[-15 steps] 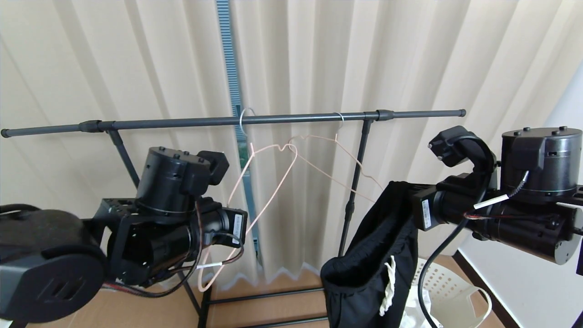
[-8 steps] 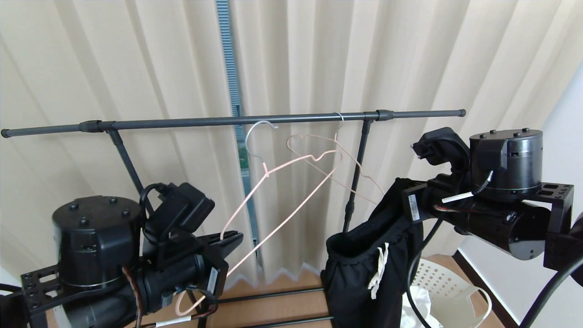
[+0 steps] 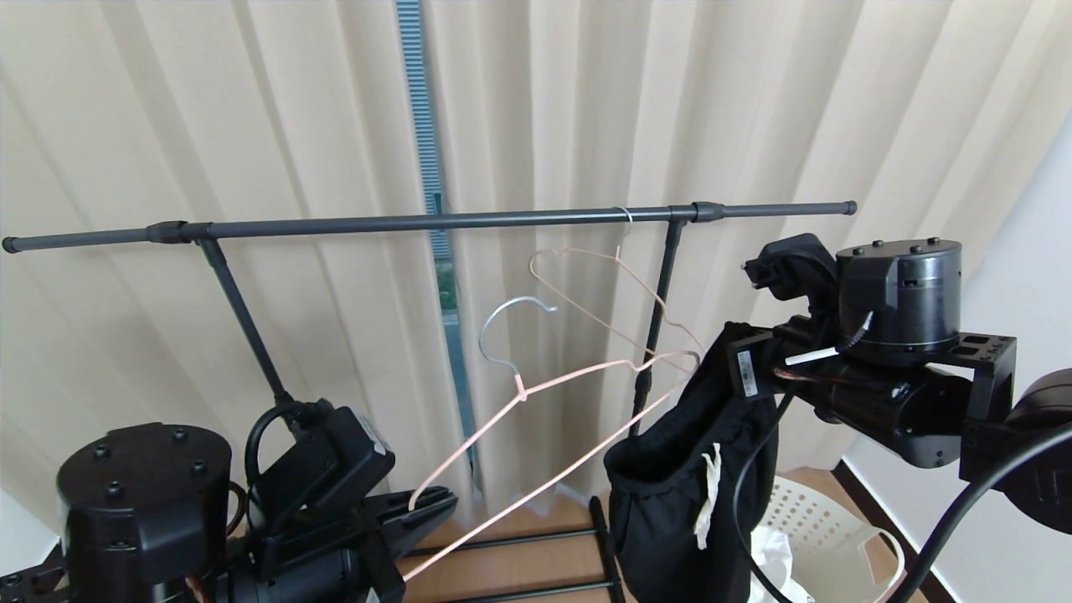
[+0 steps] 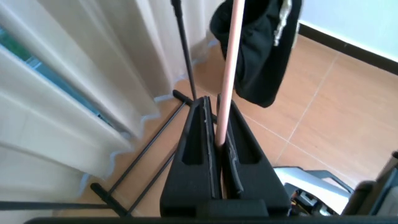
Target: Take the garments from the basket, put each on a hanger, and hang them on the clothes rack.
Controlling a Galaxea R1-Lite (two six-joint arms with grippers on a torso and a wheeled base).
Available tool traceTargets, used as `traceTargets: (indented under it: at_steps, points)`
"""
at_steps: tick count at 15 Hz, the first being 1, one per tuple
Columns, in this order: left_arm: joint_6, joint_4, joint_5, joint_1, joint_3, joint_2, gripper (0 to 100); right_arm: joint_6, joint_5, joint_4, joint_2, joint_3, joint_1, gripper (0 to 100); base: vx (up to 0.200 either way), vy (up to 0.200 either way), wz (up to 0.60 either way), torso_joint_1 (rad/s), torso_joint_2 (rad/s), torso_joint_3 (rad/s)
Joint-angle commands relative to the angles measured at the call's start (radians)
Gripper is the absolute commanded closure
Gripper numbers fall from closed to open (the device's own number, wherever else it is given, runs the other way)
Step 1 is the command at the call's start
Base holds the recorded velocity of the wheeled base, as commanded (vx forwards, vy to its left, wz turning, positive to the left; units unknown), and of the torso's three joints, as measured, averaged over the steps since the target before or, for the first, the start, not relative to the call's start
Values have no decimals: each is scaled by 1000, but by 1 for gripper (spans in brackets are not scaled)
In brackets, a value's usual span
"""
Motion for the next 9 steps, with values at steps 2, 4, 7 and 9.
traceTargets:
  at_steps: [2,4,7,9]
  points:
    - [3,0,-16,-18,19,-11,100,0,-2,-1,14,-2,0,100,0,0,0,0,0,0]
    - [3,0,-27,-19,21,-14,100,0,-7,-3,21,-2,0,100,0,0,0,0,0,0]
    - [3,0,-28,-26,21,-14,100,0,-12,-4,28,-5,0,100,0,0,0,0,0,0]
    - [3,0,-28,-29,21,-17,100,-1,-18,-37,53,-5,-8,100,0,0,0,0,0,0]
